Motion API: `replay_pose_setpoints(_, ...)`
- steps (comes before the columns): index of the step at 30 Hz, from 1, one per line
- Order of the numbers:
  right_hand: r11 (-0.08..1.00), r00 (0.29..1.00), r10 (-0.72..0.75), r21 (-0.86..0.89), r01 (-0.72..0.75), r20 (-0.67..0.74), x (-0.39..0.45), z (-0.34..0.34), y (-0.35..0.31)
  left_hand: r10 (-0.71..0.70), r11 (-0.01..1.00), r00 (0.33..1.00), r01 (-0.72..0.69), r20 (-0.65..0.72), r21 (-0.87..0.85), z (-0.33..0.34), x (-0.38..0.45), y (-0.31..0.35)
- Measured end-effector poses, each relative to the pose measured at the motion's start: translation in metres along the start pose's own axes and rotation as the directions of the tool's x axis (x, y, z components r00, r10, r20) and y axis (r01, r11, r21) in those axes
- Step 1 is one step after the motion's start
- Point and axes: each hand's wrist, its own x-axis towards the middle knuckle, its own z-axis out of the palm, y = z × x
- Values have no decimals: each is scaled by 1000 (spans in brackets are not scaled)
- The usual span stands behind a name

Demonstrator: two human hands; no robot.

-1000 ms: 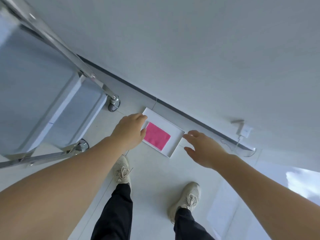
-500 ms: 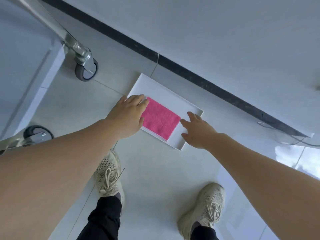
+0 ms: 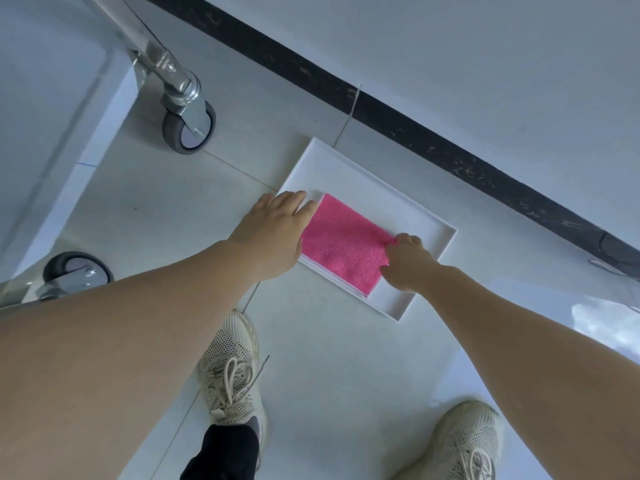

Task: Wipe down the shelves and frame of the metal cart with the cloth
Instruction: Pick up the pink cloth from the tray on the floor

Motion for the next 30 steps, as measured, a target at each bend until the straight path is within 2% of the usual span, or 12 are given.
replay_pose_setpoints(4, 985, 980, 74, 169, -43, -184, -5, -16, -5, -26, 998, 999, 23, -42, -61, -8, -4, -5)
replay_pose_setpoints(6, 976, 966, 71, 219, -16, -247, -18, -34, -12, -30, 994, 998, 25, -52, -105, -20, -9, -4)
replay_pose_setpoints(11, 978, 925, -131, 108, 179, -356, -83, -100, -30, -49, 978, 993, 26, -109, -207, -80, -25, 2)
replay_pose_setpoints(13, 966, 898, -163, 119, 230, -408, -119, -135, -35, -58, 973, 989, 26, -133, -228, -115, -34, 6)
replay_pose_setpoints(17, 933, 823, -188, 165, 321, -536, -211, -217, -46, -41, 961, 989, 0, -144, -276, -206, -59, 21)
replay_pose_setpoints(23, 925, 743, -146, 176, 337, -653, -382, -355, -92, -2, 950, 954, -92, -300, -297, -379, -118, 47)
replay_pose_setpoints(30, 927, 599, -173, 75, 367, -782, -574, -468, -149, -68, 956, 888, -73, -455, -285, -559, -214, 51)
